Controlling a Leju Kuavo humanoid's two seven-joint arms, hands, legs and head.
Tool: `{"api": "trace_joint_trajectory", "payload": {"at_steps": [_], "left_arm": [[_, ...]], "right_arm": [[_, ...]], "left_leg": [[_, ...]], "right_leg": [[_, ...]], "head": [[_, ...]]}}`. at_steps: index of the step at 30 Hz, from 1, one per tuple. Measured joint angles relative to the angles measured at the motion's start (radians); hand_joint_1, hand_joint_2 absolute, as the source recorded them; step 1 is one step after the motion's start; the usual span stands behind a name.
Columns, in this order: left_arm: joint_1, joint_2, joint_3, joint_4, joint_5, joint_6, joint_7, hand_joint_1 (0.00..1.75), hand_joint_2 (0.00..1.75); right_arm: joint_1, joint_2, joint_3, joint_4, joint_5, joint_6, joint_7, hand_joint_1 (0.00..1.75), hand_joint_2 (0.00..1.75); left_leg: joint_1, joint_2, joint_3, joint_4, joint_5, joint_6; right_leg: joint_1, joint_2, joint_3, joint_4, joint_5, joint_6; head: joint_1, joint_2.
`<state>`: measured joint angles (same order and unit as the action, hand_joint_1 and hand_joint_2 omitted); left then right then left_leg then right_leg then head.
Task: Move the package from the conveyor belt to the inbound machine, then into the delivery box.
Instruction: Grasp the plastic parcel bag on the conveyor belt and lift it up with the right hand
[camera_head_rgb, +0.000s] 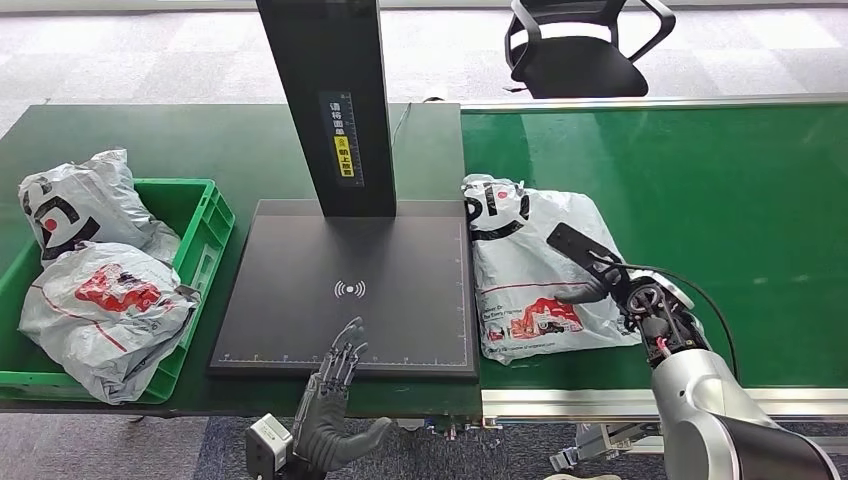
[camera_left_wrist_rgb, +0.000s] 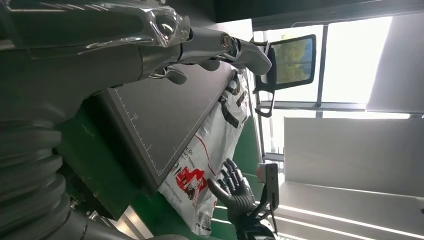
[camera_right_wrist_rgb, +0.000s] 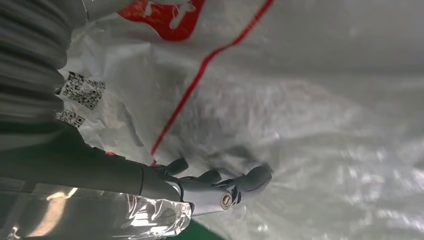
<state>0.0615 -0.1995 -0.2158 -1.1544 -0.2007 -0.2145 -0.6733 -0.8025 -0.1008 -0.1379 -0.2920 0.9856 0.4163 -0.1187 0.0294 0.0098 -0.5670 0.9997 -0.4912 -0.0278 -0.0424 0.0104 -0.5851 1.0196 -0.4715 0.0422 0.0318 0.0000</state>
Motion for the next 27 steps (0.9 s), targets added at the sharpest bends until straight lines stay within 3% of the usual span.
{"api": "trace_joint_trajectory", "payload": {"at_steps": [7,15,19,27], "left_arm": [[-0.027,0.0,0.001,0.041,0.008,-0.021,0.0,0.0,1.75],[-0.04,0.0,0.001,0.07,0.013,-0.027,0.0,0.0,1.75],[-0.045,0.0,0.002,0.08,0.013,-0.028,0.0,0.0,1.75],[-0.054,0.0,0.005,0.097,0.016,-0.028,0.0,0.0,1.75]], "right_arm": [[0.0,-0.05,0.041,0.018,0.002,0.162,0.001,0.0,1.75],[-0.001,-0.079,0.063,0.028,0.005,0.202,0.013,0.0,1.75],[-0.001,-0.084,0.074,0.032,0.017,0.22,0.027,1.69,1.75],[0.0,-0.092,0.107,0.034,0.045,0.233,0.023,1.75,1.75]], "left_leg": [[0.0,0.0,0.0,0.0,0.0,0.0],[0.0,0.001,0.0,0.0,0.0,0.0],[0.0,0.001,0.0,0.0,0.0,0.0],[0.0,0.001,0.0,0.0,0.0,0.0]], "right_leg": [[0.0,0.0,0.0,0.0,0.0,0.0],[0.0,0.0,0.0,0.0,0.0,0.0],[0.0,0.0,0.0,0.0,0.0,0.0],[0.0,0.0,0.0,0.0,0.0,0.0]], "head": [[0.0,0.0],[0.0,0.0],[0.0,0.0],[0.0,0.0]]}}
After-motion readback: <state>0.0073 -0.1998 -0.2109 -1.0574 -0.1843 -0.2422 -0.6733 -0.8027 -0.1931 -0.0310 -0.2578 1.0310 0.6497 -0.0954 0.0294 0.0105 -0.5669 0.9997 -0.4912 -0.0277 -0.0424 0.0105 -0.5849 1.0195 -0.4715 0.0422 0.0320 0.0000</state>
